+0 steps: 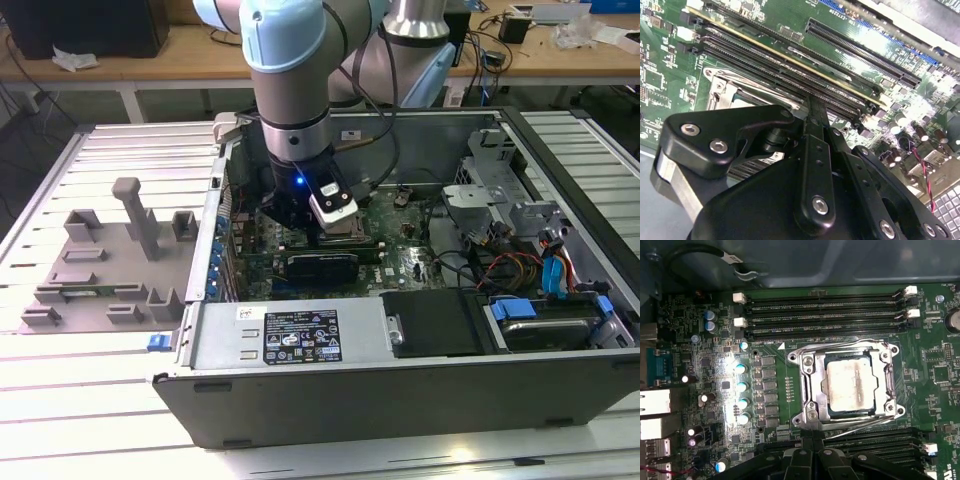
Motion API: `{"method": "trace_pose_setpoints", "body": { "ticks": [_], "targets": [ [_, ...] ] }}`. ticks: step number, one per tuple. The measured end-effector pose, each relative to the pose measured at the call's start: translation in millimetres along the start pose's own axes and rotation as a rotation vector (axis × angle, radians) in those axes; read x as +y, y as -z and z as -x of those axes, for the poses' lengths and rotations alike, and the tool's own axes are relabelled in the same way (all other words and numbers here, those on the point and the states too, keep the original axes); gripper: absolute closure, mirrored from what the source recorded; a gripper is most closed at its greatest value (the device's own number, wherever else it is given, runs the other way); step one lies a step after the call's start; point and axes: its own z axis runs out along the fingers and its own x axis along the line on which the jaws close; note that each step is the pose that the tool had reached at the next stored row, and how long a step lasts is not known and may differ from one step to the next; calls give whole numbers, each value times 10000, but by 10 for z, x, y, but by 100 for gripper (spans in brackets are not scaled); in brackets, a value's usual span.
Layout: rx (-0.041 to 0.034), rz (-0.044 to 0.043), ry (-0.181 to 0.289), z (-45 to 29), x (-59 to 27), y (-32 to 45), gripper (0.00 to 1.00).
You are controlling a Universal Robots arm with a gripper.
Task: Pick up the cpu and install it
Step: 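Install the second cpu locking lever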
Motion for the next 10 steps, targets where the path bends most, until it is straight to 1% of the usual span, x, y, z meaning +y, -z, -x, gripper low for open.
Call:
{"method": "trace_pose_setpoints", "body": {
  "ticks": [2,5,10],
  "targets": [
    [0,57,3,2,-18,1,89],
    [1,101,10,3,-31,2,89],
    [5,142,20,5,-59,5,89]
  ]
}}
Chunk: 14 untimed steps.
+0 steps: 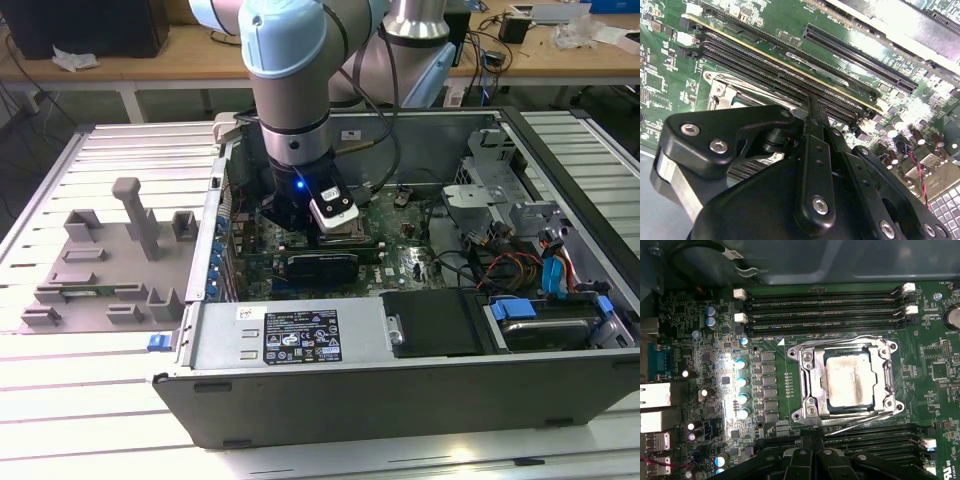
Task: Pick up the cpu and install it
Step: 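Install the second cpu locking lever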
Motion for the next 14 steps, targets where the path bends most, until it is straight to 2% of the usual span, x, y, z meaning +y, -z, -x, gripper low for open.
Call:
{"method": "trace_pose_setpoints", "body": {
  "ticks": [1,5,7,9,11,13,14],
  "targets": [
    [-10,27,-2,0,0,1,89],
    [-90,283,-9,-1,-1,-2,89],
    [-120,333,-9,-5,-1,-6,89],
    [-199,359,-1,-38,-4,-6,89],
    [-320,414,7,-79,-8,-5,89],
    [-432,580,8,-90,-11,-7,89],
    [-450,613,7,-93,-13,-9,89]
  ]
}}
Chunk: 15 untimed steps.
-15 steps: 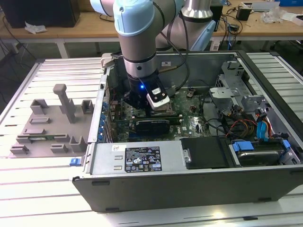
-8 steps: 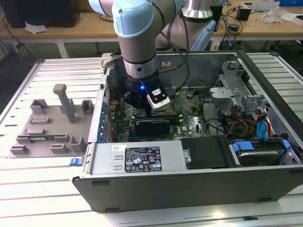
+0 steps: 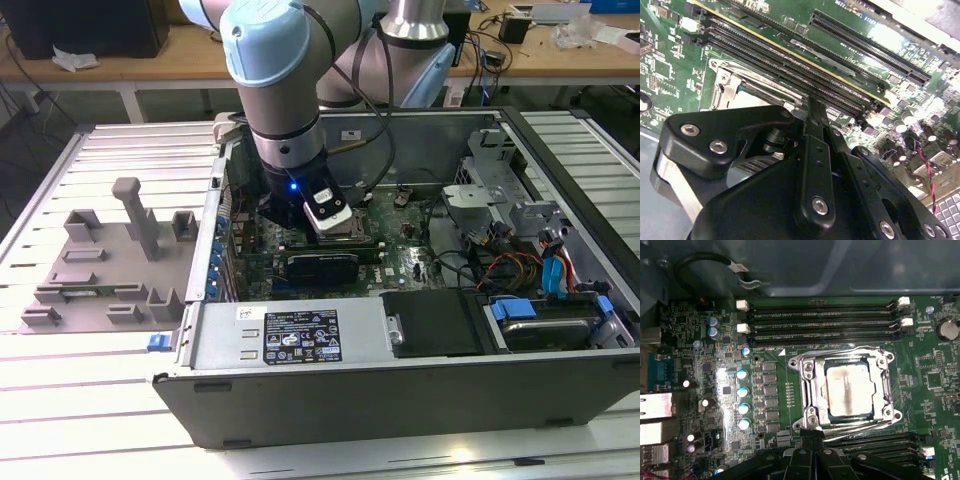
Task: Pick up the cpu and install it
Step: 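Install the second cpu locking lever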
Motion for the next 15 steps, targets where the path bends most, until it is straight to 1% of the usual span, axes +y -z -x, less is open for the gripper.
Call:
{"method": "trace_pose_setpoints", "body": {
  "ticks": [1,7,8,9,12,15],
  "targets": [
    [-9,16,-1,-5,-10,0,89],
    [-12,24,-3,-6,-83,12,89],
    [-42,83,-6,-7,-83,11,89],
    [-79,161,-9,-13,-84,10,89],
    [-126,251,-8,-34,-88,3,89],
    [-166,362,-13,-56,-92,-9,89]
  ]
}}
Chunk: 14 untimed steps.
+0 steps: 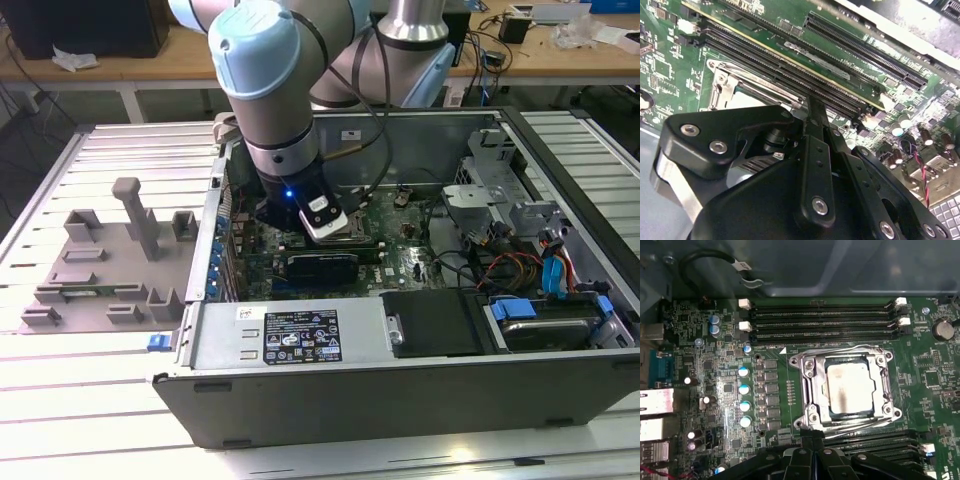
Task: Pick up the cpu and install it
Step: 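Install the second cpu locking lever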
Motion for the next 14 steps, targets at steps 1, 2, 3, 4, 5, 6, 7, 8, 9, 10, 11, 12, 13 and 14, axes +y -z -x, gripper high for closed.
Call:
{"method": "trace_pose_setpoints", "body": {
  "ticks": [1,2,3,4,5,6,7,8,9,10,11,12,13,14],
  "targets": [
    [-8,39,-4,-2,-1,-7,89],
    [-11,69,-9,-3,-2,-12,89],
    [-15,110,-15,-4,-3,-17,89],
    [-18,150,-20,-5,-4,-23,89],
    [-26,234,-31,-6,-6,-34,89],
    [-31,269,-36,-8,-7,-39,89],
    [-35,297,-39,-10,-9,-44,89],
    [-39,322,-40,-12,-10,-49,89],
    [-43,346,-42,-15,-12,-53,89],
    [-61,403,-45,-19,-14,-63,89],
    [-98,477,-48,-22,-13,-77,89],
    [-122,523,-49,-25,-15,-79,89],
    [-131,541,-51,-27,-15,-77,89],
    [-133,542,-50,-28,-15,-77,89]
  ]
}}
